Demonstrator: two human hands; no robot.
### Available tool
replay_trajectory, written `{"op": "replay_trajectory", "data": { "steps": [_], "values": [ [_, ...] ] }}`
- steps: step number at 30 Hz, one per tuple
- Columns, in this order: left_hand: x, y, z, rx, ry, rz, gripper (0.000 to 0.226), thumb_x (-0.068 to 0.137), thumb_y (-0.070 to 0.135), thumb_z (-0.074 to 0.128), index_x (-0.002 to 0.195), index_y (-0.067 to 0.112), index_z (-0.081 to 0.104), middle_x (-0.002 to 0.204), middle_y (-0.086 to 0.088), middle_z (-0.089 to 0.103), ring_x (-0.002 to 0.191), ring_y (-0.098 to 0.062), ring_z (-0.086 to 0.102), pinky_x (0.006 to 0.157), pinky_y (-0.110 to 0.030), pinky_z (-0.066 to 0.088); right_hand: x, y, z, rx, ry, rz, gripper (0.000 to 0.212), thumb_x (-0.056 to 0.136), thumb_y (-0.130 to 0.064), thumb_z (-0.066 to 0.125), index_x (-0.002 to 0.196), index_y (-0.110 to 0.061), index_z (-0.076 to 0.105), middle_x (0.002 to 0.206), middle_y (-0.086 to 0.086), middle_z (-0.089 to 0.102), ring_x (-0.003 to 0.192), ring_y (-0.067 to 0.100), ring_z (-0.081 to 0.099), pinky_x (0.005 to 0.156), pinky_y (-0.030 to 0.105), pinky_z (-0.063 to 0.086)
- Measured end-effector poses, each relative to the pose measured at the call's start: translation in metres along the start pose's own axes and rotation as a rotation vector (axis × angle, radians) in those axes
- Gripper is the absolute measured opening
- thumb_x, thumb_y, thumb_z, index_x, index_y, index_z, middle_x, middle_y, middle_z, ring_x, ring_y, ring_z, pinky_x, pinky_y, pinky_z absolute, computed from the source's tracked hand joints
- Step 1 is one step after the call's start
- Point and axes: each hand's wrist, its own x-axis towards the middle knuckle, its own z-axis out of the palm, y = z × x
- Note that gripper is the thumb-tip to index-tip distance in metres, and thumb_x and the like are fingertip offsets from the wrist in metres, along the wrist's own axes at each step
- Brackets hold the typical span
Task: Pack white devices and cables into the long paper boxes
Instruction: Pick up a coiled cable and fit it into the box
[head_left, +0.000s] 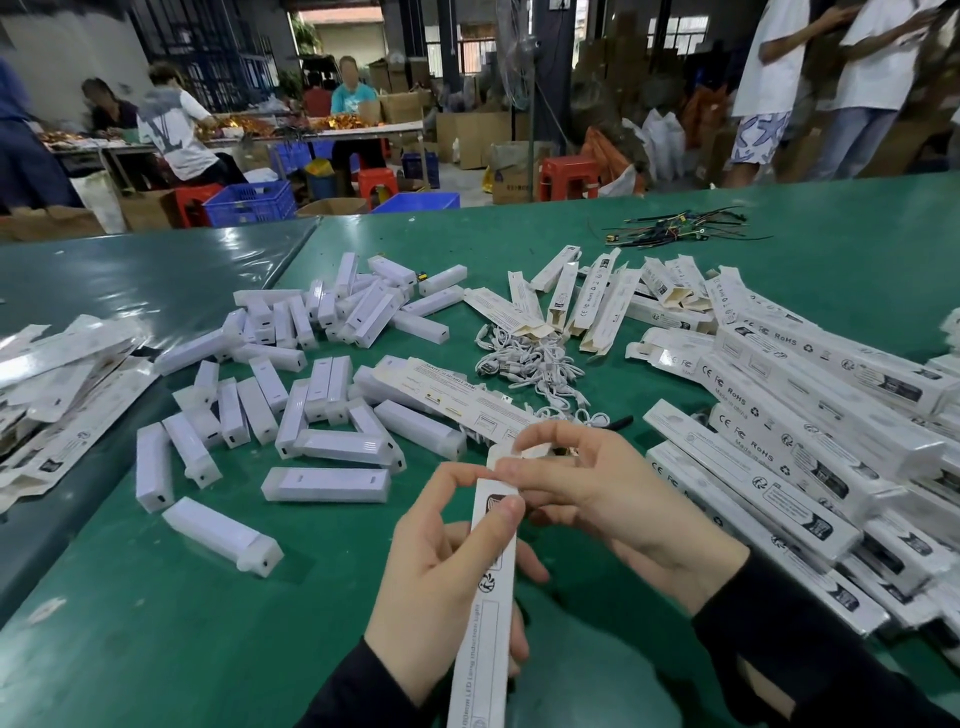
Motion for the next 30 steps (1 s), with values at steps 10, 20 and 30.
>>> {"op": "replay_trajectory", "data": {
  "steps": [10,20,30],
  "values": [
    [-0.0006,-0.0023,-0.0025,0.045,0.027,0.037,0.025,0.080,0.033,0.065,0.102,0.027,0.056,0.067,-0.027,0.063,0.032,-0.030,0.053,0.036,-0.031,0.047,-0.0003,-0.0013,0.0043,0.086,0.021,0.105,0.041,0.075,-0.015,0.078,0.110,-0.014,0.056,0.075,0.002,0.073,0.057,0.008,0.065,0.051,0.018,0.049],
    [-0.0007,-0.0061,-0.0009,0.080,0.003,0.054,0.018,0.081,0.032,0.064,0.091,0.022,0.054,0.066,-0.027,0.062,0.032,-0.028,0.052,0.035,-0.028,0.045,0.0003,0.0022,0.0035,0.053,-0.040,0.141,0.029,0.080,-0.034,0.072,0.090,-0.008,0.079,0.082,0.005,0.073,0.061,0.012,0.062,0.063,0.023,0.053],
    [-0.0003,-0.0076,-0.0020,0.023,0.062,0.010,0.029,0.077,0.032,0.068,0.090,0.034,0.042,0.067,-0.028,0.063,0.030,-0.028,0.050,0.035,-0.030,0.044,-0.0002,0.0021,0.0043,-0.021,-0.031,0.026,0.013,0.085,-0.015,0.068,0.090,-0.014,0.081,0.078,0.006,0.074,0.069,0.011,0.065,0.067,0.021,0.055]
  ]
}}
